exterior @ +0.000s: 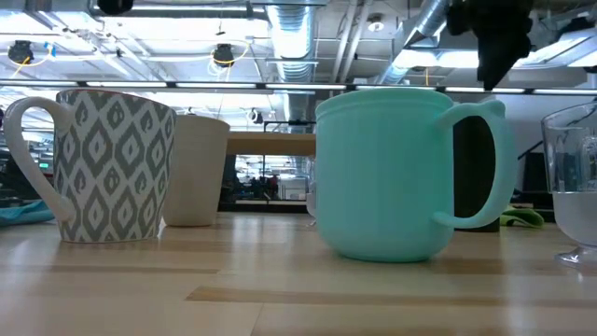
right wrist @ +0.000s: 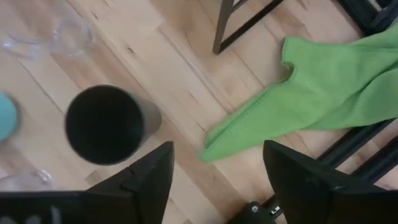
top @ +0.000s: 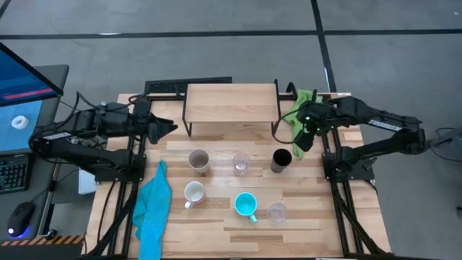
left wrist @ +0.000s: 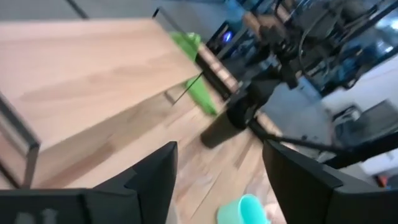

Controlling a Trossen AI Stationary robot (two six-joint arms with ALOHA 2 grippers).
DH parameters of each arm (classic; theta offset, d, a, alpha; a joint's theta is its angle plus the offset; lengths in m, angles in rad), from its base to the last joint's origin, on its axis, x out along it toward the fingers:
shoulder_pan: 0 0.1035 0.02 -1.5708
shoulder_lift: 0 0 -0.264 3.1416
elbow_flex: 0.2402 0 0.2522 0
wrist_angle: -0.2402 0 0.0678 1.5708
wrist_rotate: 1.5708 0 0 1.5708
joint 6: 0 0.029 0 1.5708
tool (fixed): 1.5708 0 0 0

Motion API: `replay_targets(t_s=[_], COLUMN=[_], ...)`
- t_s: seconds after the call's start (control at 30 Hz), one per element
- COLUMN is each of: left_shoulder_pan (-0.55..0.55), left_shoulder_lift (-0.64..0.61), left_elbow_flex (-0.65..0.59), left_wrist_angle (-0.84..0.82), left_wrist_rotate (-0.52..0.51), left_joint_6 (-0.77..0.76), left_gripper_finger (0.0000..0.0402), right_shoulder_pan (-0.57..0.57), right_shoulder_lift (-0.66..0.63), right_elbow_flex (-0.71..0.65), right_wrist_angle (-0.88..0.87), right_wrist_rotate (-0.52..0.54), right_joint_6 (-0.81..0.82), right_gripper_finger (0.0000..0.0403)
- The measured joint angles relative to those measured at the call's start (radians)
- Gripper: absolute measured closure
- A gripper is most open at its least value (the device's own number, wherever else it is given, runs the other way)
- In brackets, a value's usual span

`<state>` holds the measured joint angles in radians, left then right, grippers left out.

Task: Stack small to large cups/mugs on shelf
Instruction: Put the black cup on the shelf

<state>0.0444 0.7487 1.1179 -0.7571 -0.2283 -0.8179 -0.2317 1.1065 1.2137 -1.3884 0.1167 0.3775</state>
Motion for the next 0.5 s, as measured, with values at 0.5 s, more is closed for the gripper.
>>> replay_targets(t_s=[0.5], left_shoulder_pan=[0.0], left_shoulder_lift=[-0.003], left_elbow_flex=[0.0], left_wrist_angle=[-0.092], left_wrist_rotate=[0.007], left_joint_6=[-0.042], left_gripper_finger=[0.0141], right_shoulder_pan=[0.002], right_shoulder_lift=[0.147], right_elbow_flex=[-0.017], right_wrist_angle=[0.13], right_wrist_rotate=[-0.062], right_joint_6=[-0.092], right_gripper_finger=[0.0126])
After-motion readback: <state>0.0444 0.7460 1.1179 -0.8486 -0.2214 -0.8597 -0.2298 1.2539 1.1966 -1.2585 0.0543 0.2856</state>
